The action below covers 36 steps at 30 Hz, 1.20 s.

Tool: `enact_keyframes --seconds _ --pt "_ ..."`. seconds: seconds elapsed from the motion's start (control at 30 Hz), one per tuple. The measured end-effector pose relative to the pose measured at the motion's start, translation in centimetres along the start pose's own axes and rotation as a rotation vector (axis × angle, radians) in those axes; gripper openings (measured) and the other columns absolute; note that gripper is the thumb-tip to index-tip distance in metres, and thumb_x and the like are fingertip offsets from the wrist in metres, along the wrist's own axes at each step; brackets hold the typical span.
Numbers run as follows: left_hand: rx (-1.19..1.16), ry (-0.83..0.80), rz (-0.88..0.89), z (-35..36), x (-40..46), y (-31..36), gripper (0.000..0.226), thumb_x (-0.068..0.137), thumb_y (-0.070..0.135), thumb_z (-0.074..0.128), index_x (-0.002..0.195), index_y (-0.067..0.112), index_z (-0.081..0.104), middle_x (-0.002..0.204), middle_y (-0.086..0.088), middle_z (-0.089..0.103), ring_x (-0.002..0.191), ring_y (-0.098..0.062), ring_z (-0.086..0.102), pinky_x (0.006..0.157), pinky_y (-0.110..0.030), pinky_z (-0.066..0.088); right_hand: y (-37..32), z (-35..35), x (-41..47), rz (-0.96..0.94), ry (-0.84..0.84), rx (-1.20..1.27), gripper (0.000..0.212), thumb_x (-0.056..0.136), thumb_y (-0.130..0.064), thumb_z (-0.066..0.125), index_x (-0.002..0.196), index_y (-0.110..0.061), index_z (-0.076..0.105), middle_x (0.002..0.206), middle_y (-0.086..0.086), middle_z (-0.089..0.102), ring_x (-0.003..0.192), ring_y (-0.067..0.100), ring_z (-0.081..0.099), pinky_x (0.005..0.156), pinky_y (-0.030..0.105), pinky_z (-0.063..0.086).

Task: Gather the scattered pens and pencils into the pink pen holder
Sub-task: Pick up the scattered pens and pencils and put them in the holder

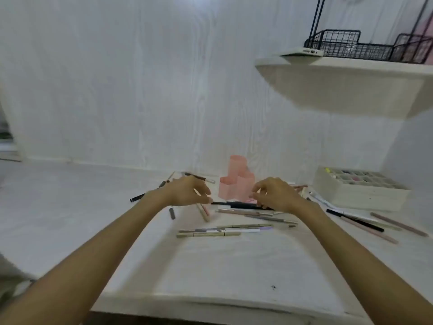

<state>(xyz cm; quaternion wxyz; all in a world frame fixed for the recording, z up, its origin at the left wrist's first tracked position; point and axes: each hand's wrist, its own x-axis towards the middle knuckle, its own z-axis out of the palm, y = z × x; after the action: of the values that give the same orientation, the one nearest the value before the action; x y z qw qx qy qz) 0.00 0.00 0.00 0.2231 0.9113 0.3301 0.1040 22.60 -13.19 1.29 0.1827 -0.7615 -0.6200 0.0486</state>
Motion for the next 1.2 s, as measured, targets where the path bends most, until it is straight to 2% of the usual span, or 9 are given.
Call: enact_keyframes --seconds 0.13,0.23,0.37,0.47,0.57,0.73,0.9,1.1,1.2 --pt "0.035 -0.165 0.060 2.4 -1.0 0.6 0.058 0.068 0.052 0.078 0.119 0.029 0.060 0.113 0.014 0.063 0.102 -0.005 0.057 0.092 -0.030 0.049 1.6 0.1 -0.8 0.051 -0.011 0.031 0.013 0.087 -0.030 0.060 0.087 -0.024 0.072 0.084 -0.002 0.072 0.085 0.016 0.066 0.076 0.031 0.051" --pt "0.111 -0.232 0.083 4.4 -0.2 0.3 0.065 0.064 0.054 0.080 0.121 0.031 0.057 0.115 0.012 0.060 0.102 -0.006 0.056 0.089 -0.023 0.046 3.6 0.9 -0.8 0.098 -0.063 -0.038 0.017 0.086 -0.018 0.057 0.091 -0.024 0.072 0.106 -0.001 0.070 0.108 0.016 0.060 0.084 0.031 0.049" --pt "0.134 -0.288 0.090 6.0 1.9 -0.3 0.053 0.071 0.047 0.078 0.117 0.029 0.059 0.108 0.014 0.058 0.097 -0.008 0.054 0.086 -0.025 0.046 6.6 1.7 0.0 0.147 -0.178 -0.159 0.022 0.083 -0.019 0.063 0.105 -0.023 0.068 0.110 0.002 0.067 0.095 0.018 0.060 0.079 0.031 0.050" --pt "0.084 -0.238 0.093 6.8 3.5 -0.8 0.032 0.077 0.040 0.073 0.106 0.030 0.063 0.098 0.017 0.057 0.088 -0.009 0.057 0.080 -0.025 0.047 8.2 3.1 0.3 0.147 -0.207 -0.109 0.030 0.079 -0.031 0.071 0.107 -0.023 0.065 0.106 -0.001 0.064 0.090 0.016 0.058 0.083 0.033 0.050" --pt "0.071 -0.143 0.117 7.5 5.1 -1.3 0.021 0.080 0.038 0.070 0.100 0.032 0.067 0.088 0.020 0.056 0.081 -0.005 0.054 0.072 -0.020 0.041 9.2 5.0 0.6 0.149 -0.081 -0.051 0.025 0.081 -0.034 0.068 0.104 -0.027 0.067 0.098 -0.010 0.058 0.085 0.009 0.052 0.073 0.026 0.042" --pt "-0.006 -0.038 0.116 8.4 6.6 -1.9 0.023 0.076 0.046 0.072 0.095 0.034 0.069 0.083 0.019 0.057 0.072 0.000 0.051 0.069 -0.022 0.044 9.5 6.3 1.5 0.062 0.087 0.019 0.011 0.083 -0.031 0.068 0.093 -0.029 0.073 0.084 -0.015 0.055 0.078 0.005 0.051 0.058 0.012 0.032" --pt "-0.052 0.058 0.107 8.5 7.8 -2.7 0.024 0.070 0.056 0.074 0.088 0.041 0.068 0.077 0.025 0.058 0.071 0.003 0.054 0.059 -0.016 0.038 9.5 6.1 2.4 -0.011 0.123 -0.081 0.011 0.083 -0.033 0.067 0.091 -0.030 0.074 0.084 -0.010 0.064 0.080 0.010 0.057 0.056 0.016 0.031" --pt "0.043 0.136 0.090 8.4 9.1 -2.6 0.035 0.060 0.068 0.072 0.082 0.041 0.067 0.071 0.022 0.058 0.071 0.002 0.056 0.058 -0.018 0.041 8.5 4.6 4.0 -0.228 -0.033 -0.441 0.018 0.089 -0.030 0.059 0.095 -0.023 0.074 0.090 -0.001 0.072 0.082 0.017 0.063 0.061 0.024 0.034" --pt "0.013 0.029 0.109 7.2 9.1 -2.7 0.037 0.060 0.059 0.078 0.089 0.038 0.070 0.079 0.020 0.065 0.075 0.003 0.061 0.069 -0.021 0.050 7.7 3.6 4.8 -0.277 -0.142 -0.601 0.018 0.090 -0.026 0.054 0.086 -0.019 0.071 0.082 -0.002 0.068 0.072 0.016 0.059 0.053 0.023 0.029"
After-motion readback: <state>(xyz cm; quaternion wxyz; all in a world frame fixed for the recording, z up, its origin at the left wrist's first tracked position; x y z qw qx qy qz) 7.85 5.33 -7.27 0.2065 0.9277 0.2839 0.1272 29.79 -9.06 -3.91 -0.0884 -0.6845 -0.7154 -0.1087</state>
